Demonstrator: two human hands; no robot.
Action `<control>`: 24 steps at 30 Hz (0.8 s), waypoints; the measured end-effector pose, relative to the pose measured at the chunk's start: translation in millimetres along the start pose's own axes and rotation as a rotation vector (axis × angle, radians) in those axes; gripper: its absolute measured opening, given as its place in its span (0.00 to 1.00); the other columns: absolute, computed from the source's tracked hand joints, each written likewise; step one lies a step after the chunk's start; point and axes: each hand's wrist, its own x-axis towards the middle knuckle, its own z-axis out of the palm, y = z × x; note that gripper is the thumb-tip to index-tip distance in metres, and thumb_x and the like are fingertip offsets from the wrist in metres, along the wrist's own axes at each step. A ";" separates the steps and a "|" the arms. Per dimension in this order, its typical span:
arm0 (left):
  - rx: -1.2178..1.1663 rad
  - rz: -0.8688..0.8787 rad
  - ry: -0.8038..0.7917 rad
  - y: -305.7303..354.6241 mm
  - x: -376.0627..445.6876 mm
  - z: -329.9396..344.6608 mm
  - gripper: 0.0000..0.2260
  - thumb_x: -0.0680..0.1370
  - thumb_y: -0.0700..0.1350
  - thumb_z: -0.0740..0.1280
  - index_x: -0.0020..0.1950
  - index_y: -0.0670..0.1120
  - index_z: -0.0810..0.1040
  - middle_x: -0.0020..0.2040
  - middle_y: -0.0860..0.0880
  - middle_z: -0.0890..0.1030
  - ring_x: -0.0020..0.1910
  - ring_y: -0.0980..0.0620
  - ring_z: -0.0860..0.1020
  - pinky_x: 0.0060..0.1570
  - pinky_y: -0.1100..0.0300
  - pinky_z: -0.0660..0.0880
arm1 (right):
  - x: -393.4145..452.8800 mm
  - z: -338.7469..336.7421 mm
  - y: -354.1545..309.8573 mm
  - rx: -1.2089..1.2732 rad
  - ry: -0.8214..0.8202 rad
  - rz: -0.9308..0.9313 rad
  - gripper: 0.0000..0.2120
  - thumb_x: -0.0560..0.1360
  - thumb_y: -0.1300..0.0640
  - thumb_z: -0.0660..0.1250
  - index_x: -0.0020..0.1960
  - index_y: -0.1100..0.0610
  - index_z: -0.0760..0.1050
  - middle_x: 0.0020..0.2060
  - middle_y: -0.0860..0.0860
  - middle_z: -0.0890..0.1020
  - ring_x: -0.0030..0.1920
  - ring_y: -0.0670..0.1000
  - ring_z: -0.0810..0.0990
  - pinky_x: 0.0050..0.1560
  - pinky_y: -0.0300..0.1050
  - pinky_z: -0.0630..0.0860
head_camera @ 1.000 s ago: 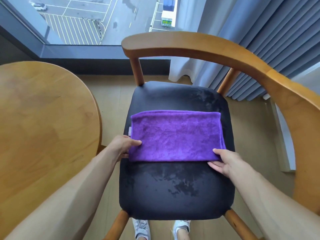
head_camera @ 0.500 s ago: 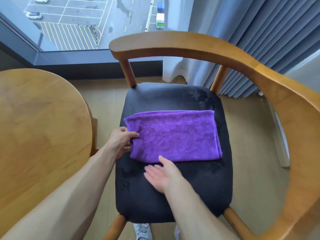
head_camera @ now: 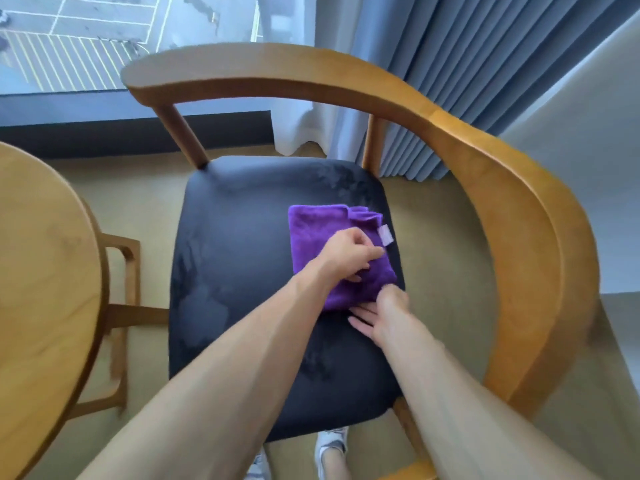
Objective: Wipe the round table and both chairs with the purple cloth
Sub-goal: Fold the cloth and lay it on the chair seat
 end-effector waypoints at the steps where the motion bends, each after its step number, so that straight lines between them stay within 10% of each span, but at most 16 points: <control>1: -0.005 -0.013 0.048 -1.7 3.3 2.0 0.05 0.76 0.41 0.68 0.42 0.45 0.74 0.39 0.46 0.80 0.43 0.46 0.83 0.43 0.44 0.84 | 5.7 -1.6 -3.5 -0.065 0.019 -0.024 0.19 0.81 0.54 0.50 0.66 0.60 0.72 0.57 0.63 0.80 0.48 0.61 0.81 0.48 0.58 0.79; 9: 0.436 -0.121 0.712 -43.2 -14.9 -44.9 0.18 0.75 0.51 0.70 0.59 0.43 0.71 0.60 0.43 0.73 0.60 0.40 0.74 0.56 0.44 0.74 | 26.4 -6.1 -18.8 -0.567 0.281 -0.346 0.27 0.72 0.44 0.70 0.61 0.61 0.68 0.58 0.59 0.76 0.53 0.64 0.79 0.51 0.62 0.81; 14: 0.187 -0.203 0.502 -67.3 -11.0 -51.1 0.20 0.73 0.59 0.72 0.51 0.43 0.75 0.47 0.48 0.81 0.48 0.45 0.79 0.49 0.51 0.78 | 32.5 -7.9 -22.2 -0.644 0.218 -0.316 0.27 0.66 0.42 0.76 0.53 0.62 0.75 0.48 0.58 0.81 0.45 0.62 0.84 0.47 0.58 0.83; 20: -0.059 -0.287 0.443 -71.6 -30.8 -67.9 0.06 0.74 0.42 0.74 0.42 0.43 0.78 0.37 0.46 0.79 0.32 0.49 0.76 0.31 0.56 0.79 | 34.0 -8.4 -12.5 -0.354 -0.007 -0.155 0.08 0.70 0.65 0.75 0.43 0.59 0.76 0.49 0.57 0.83 0.43 0.55 0.83 0.44 0.55 0.82; 24: -0.141 -0.472 0.288 -101.3 -69.7 -77.9 0.08 0.74 0.43 0.75 0.44 0.43 0.77 0.40 0.44 0.80 0.34 0.48 0.77 0.39 0.51 0.81 | 28.1 -12.5 7.2 -0.215 0.019 -0.125 0.08 0.71 0.67 0.75 0.42 0.61 0.76 0.49 0.59 0.83 0.42 0.55 0.83 0.47 0.54 0.82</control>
